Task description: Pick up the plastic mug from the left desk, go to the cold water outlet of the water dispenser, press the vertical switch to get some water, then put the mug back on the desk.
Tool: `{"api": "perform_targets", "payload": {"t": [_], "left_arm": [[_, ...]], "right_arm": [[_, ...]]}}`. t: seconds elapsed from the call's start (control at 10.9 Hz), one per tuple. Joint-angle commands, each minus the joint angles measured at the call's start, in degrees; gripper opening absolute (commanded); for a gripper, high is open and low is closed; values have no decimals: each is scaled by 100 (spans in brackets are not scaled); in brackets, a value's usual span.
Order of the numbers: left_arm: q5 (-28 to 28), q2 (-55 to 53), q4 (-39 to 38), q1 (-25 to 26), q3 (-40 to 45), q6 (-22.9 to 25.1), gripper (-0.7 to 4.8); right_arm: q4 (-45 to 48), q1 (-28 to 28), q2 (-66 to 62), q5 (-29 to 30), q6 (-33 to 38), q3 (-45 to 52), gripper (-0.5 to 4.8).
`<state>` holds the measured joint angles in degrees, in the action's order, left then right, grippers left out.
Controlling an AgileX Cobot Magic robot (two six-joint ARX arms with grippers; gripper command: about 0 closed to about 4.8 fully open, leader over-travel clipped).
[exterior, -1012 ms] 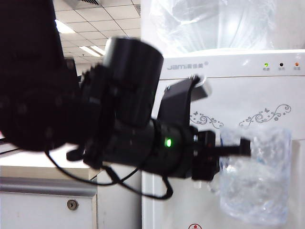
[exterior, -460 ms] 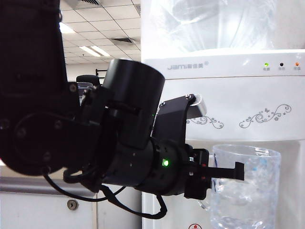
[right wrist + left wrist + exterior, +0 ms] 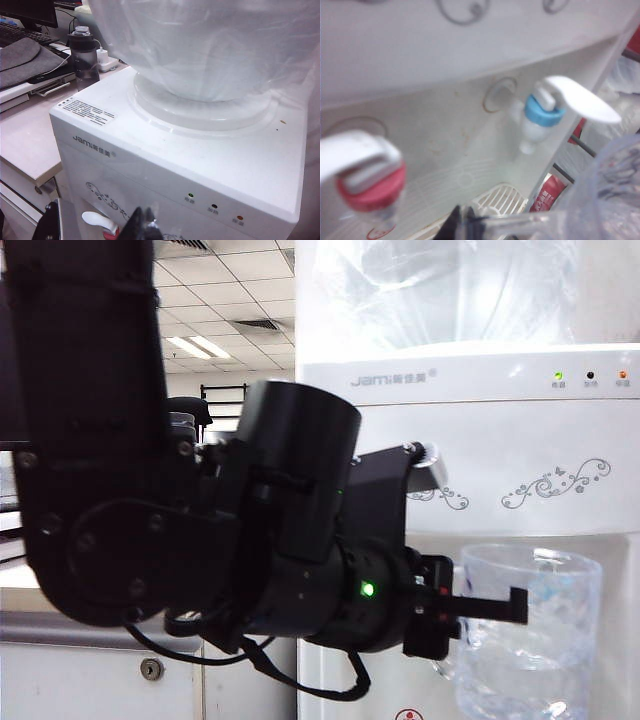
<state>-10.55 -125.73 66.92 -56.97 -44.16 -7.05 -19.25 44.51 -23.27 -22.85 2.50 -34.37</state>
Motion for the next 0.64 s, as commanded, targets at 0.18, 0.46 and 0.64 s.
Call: {"api": "perform_targets", "payload": {"t": [0.18,0.46,0.64], "left_arm": [[9,-149,264,22,-138,122,-6],[42,-295,264,111,-229,101,-6],[103,-404,262,125,-317,98,-6]], "right_arm": [[9,2,90,4,2,-22,-1],[-79,0,199,2,0,-22,-1],[-105,2,232,2,2,-22,-1]]}}
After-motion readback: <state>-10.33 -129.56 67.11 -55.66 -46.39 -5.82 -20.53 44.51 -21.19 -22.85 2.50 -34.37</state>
